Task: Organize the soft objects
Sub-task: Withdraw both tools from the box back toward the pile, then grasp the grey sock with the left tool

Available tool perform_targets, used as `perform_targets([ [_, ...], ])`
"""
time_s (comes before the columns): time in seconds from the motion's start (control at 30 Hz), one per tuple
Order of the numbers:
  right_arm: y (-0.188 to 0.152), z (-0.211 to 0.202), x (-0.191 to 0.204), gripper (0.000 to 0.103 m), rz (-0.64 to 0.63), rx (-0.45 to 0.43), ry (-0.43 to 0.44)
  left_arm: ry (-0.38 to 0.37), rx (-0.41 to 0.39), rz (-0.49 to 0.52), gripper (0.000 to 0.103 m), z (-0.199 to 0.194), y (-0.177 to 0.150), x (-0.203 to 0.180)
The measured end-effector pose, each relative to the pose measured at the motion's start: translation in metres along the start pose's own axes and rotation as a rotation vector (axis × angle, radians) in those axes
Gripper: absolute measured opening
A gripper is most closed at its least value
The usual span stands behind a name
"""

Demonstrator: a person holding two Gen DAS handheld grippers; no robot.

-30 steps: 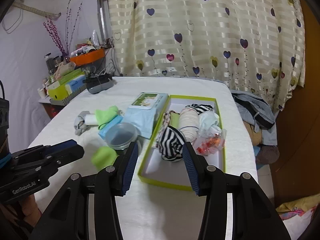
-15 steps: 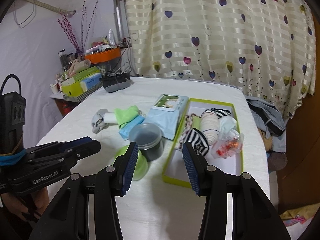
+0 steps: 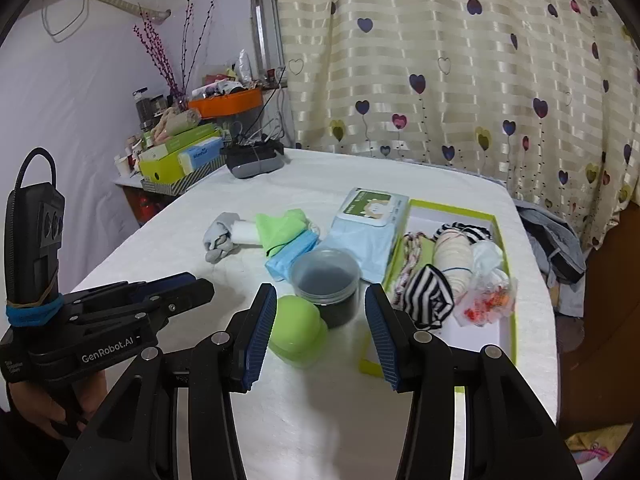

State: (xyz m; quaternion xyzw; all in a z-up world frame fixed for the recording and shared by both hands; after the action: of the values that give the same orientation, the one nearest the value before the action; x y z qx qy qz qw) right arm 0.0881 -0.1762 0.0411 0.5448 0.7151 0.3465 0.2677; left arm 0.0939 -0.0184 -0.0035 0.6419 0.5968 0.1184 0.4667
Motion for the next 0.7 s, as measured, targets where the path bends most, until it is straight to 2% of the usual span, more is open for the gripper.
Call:
perform_targets([
  [0.07,0.001,0.002,0.003,0.047,-0.006,0.004,0.003,0.003,-0.002,-0.014,0.028,-0.001,0.0,0.007],
  [0.17,0.003,0.005,0.009,0.047,-0.015,0.006,0.009,0.006,-0.015,-0.035,0.047,-0.004,0.001,0.016],
  [0.7,0.012,0.028,0.032,0.047,-0.057,0.024,0.041,0.047,-0.032,-0.107,0.048,-0.004,0.011,0.057],
])
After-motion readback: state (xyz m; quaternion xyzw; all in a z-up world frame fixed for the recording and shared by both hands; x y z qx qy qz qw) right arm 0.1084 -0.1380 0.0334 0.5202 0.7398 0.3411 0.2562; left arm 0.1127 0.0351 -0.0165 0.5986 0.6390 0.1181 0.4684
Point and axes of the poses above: each gripper's, at about its wrist camera, not at the fingertips, and z roughly the way its jaws point, x to its left, y to its top, the point moved 5 cm from there along z, roughly the way its jaws point, and after that the axes turned 11 degrees about -y, right-handed, at the moved point
